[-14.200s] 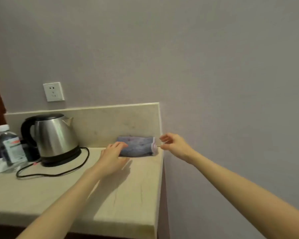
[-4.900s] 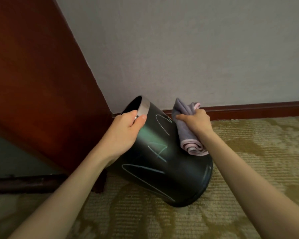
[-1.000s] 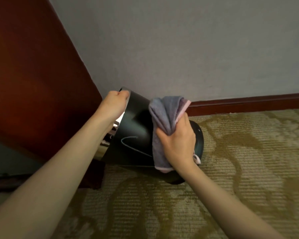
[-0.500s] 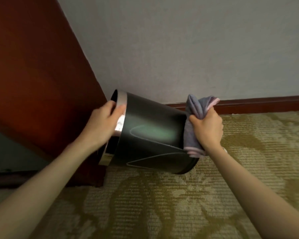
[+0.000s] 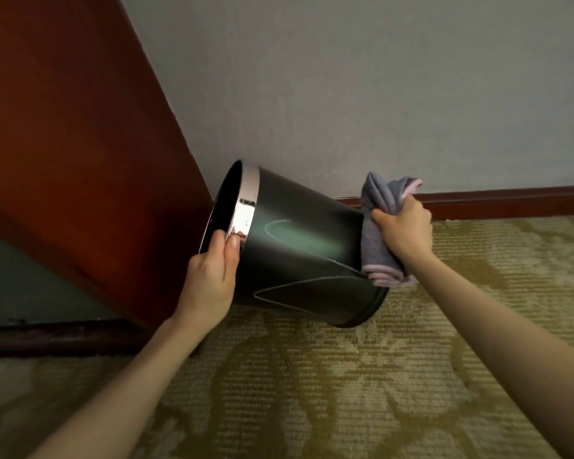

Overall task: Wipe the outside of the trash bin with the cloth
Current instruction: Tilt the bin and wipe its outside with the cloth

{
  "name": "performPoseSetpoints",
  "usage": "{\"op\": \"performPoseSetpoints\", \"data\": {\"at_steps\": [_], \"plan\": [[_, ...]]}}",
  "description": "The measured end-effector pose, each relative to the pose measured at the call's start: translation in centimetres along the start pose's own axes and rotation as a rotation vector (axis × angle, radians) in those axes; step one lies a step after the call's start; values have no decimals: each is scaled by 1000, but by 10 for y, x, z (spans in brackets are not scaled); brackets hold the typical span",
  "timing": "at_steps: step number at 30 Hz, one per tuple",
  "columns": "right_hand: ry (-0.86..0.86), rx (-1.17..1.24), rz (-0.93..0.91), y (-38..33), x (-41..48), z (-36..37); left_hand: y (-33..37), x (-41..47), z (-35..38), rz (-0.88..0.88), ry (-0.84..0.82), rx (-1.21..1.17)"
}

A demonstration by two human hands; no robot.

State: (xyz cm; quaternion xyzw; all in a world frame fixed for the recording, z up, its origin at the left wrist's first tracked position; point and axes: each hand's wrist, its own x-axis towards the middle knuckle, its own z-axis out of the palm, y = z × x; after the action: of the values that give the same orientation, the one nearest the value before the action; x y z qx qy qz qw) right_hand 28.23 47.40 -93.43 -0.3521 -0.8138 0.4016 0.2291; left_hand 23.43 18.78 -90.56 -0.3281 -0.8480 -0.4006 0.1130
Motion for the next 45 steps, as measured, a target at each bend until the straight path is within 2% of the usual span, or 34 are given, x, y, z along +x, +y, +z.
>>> {"op": "performPoseSetpoints", "data": {"at_steps": [5,10,13,17,29,35,40,45], "plan": [[-75,-47,23,3,11,-5,16,12,-4,-7,-33,29],[-182,-118,53,4,14,-5,28,25,-15,-117,-106,145],[-253,-169,26,3,15,-7,33,32,-16,-110,-155,209],[-277,-182,22,4,14,-9,36,32,-16,-92,-109,171],[-168,-219,-55,-5,3,1,26,37,-11,-223,-29,238],[1,-167,-85,-7,-30,-2,29,45,-8,-229,-10,308],[156,-39,-24,-7,-75,-2,37,57,-5,-237,-27,306],[186,95,-2,-9,-120,9,42,67,-2,-244,-26,316]]}}
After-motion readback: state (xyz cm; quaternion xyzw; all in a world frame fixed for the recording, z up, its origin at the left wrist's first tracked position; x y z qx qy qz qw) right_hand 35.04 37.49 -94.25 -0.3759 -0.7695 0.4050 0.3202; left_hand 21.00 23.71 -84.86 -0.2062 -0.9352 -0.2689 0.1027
